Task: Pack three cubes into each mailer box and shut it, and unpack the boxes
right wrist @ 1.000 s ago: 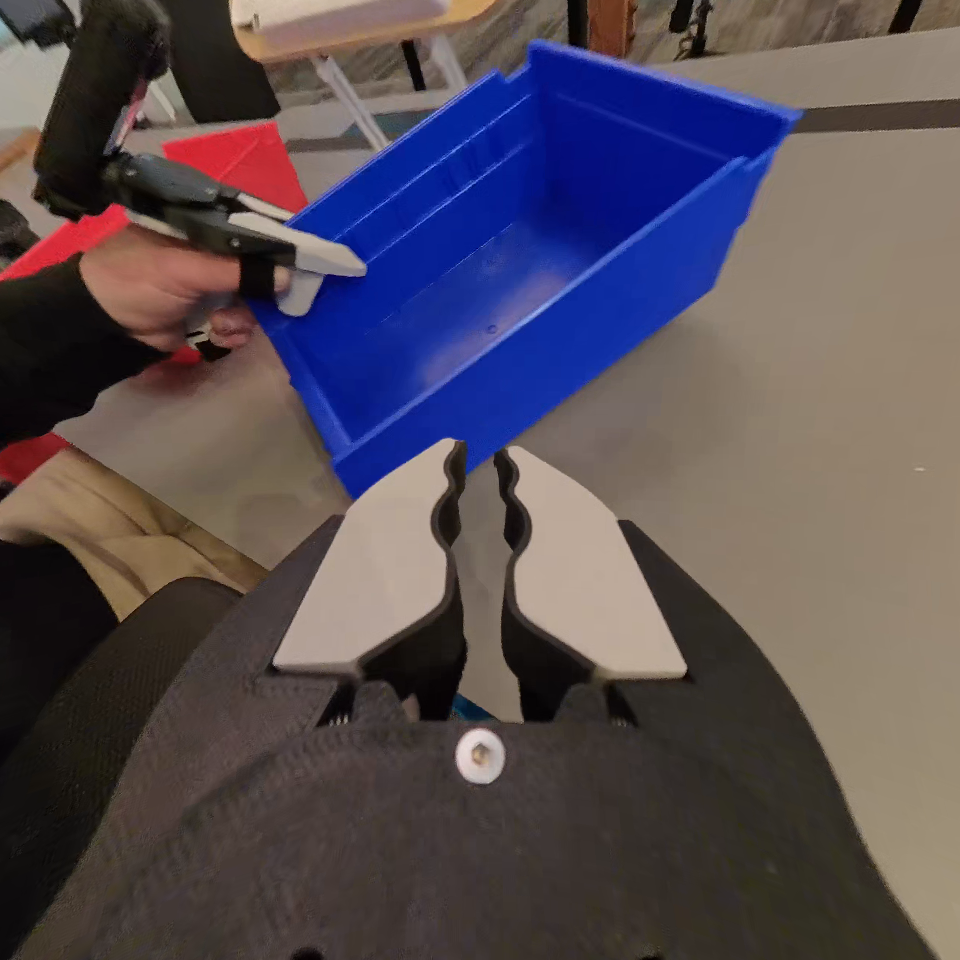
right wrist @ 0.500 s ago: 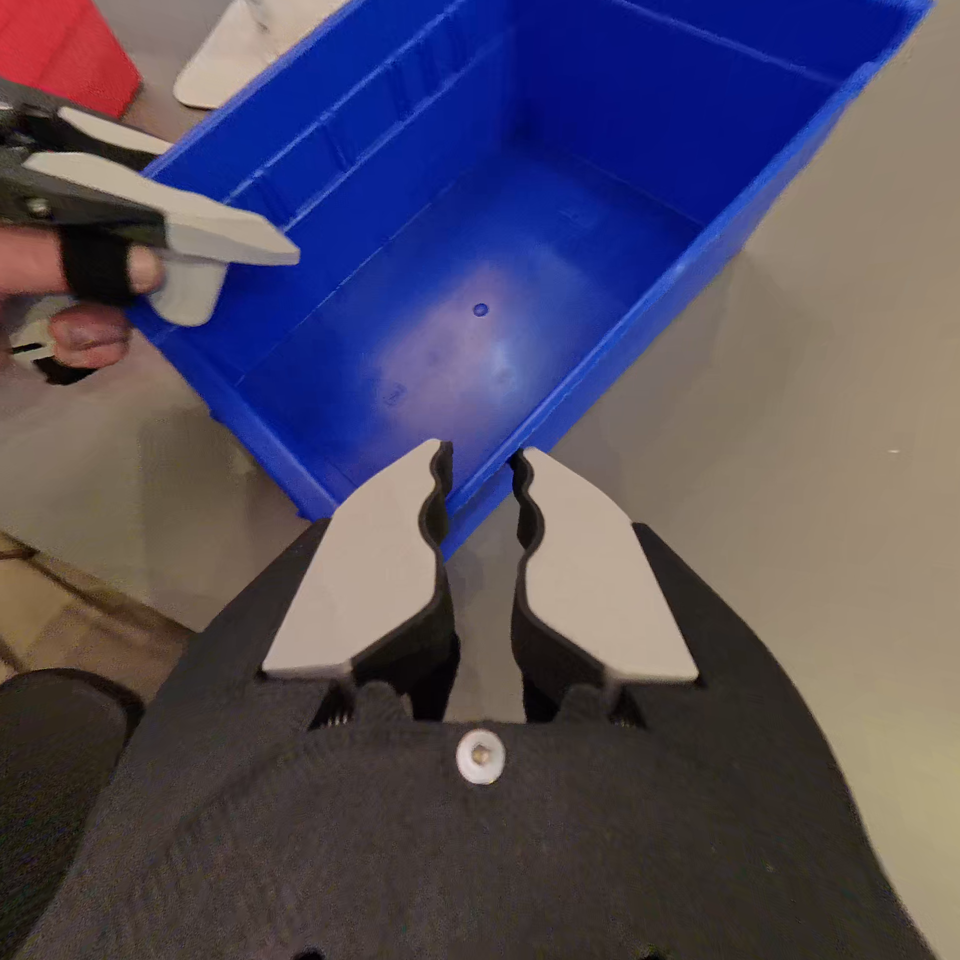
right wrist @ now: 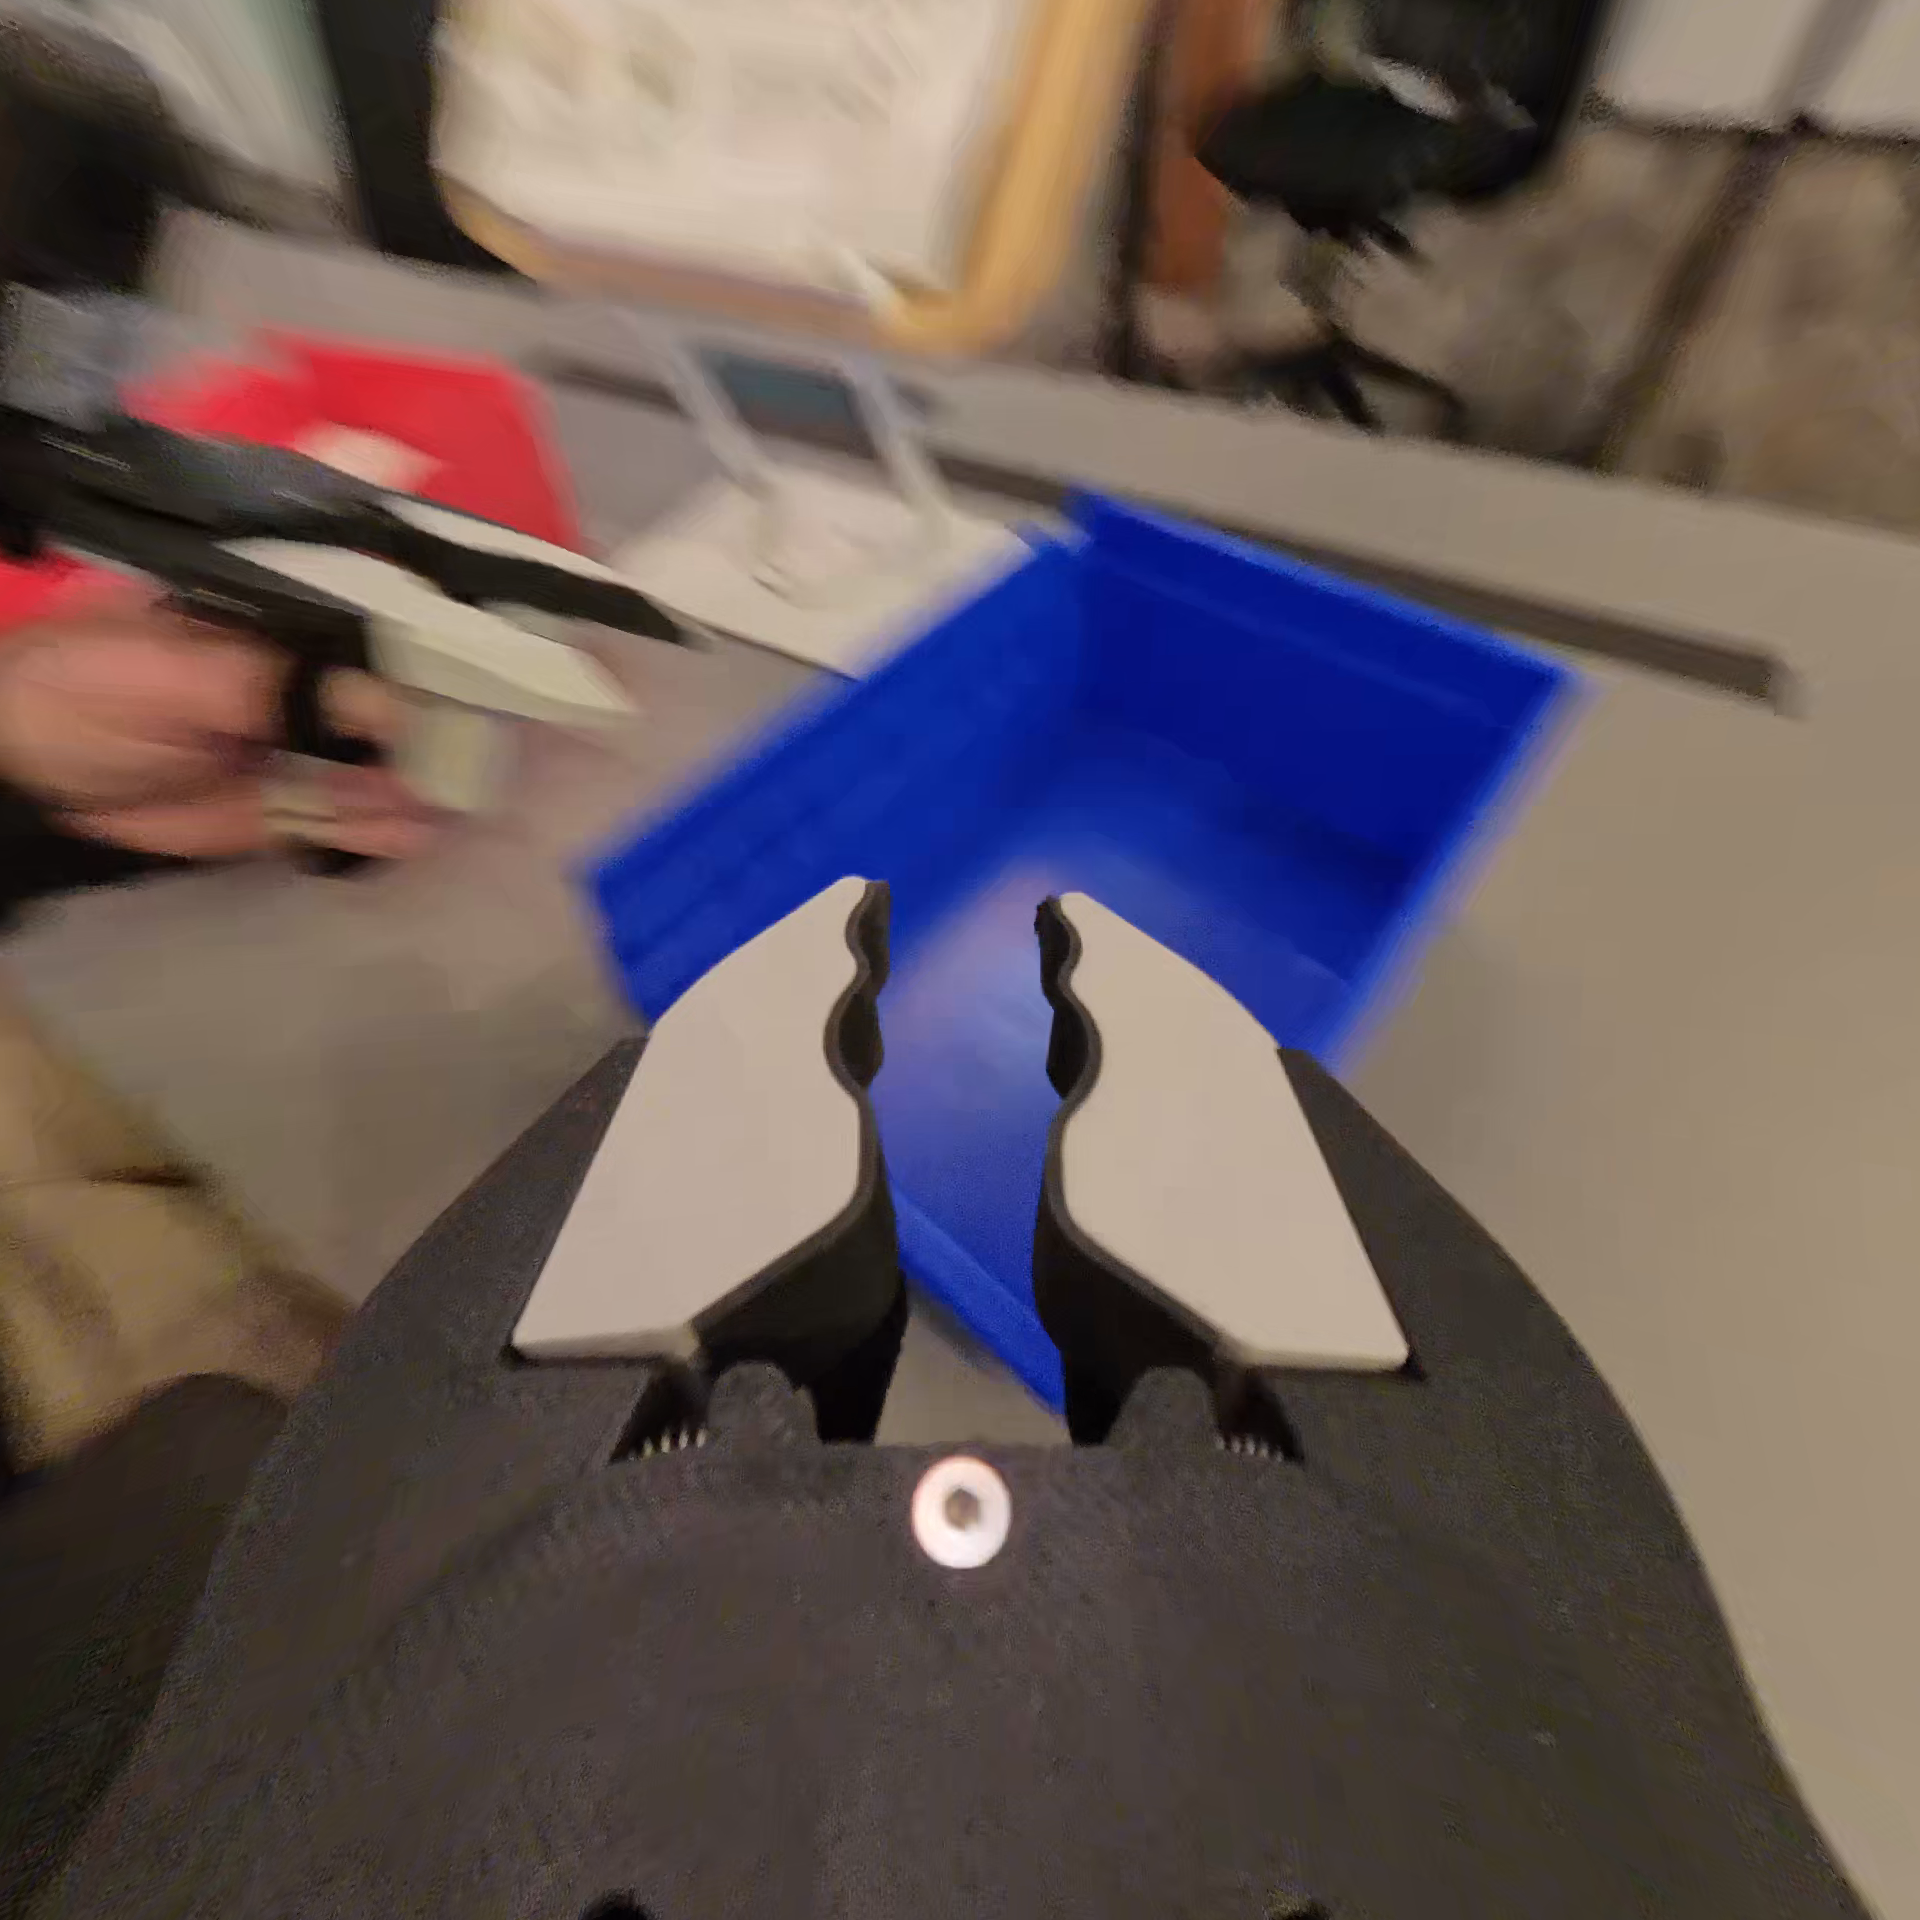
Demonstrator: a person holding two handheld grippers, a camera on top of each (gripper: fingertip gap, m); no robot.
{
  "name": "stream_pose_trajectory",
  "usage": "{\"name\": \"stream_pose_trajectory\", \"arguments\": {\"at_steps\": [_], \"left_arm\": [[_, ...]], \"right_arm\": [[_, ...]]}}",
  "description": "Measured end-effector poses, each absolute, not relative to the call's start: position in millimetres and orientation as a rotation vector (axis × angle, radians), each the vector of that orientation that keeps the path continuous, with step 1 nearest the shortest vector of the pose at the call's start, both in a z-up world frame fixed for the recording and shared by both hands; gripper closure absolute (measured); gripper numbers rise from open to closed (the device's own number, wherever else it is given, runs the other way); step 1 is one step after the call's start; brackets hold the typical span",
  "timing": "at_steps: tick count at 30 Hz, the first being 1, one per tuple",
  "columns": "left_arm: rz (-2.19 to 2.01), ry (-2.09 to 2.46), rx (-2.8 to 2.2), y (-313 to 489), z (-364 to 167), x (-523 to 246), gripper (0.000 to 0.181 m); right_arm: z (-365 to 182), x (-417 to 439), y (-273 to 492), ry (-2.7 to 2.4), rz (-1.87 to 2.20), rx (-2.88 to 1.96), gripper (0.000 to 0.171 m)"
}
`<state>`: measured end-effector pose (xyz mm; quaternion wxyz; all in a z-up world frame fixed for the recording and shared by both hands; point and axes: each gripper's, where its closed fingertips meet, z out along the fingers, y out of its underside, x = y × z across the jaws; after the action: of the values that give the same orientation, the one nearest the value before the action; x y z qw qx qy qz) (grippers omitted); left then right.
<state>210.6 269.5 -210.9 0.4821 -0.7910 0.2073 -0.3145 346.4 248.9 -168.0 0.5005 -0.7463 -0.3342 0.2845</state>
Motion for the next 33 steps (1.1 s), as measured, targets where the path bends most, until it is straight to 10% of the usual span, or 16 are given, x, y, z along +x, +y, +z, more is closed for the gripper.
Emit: {"name": "stream_pose_trajectory", "arguments": {"at_steps": [8, 33], "left_arm": [[-1.042, 0.727, -1.794, 199, -183, 256, 0.117], [-1.230, 1.208, -1.692, 100, -185, 232, 0.152]], "right_arm": [[-88, 203, 123, -1.062, 1.575, -1.177, 0.139], [-82, 146, -35, -1.644, 2.152, -0.734, 0.111]]}}
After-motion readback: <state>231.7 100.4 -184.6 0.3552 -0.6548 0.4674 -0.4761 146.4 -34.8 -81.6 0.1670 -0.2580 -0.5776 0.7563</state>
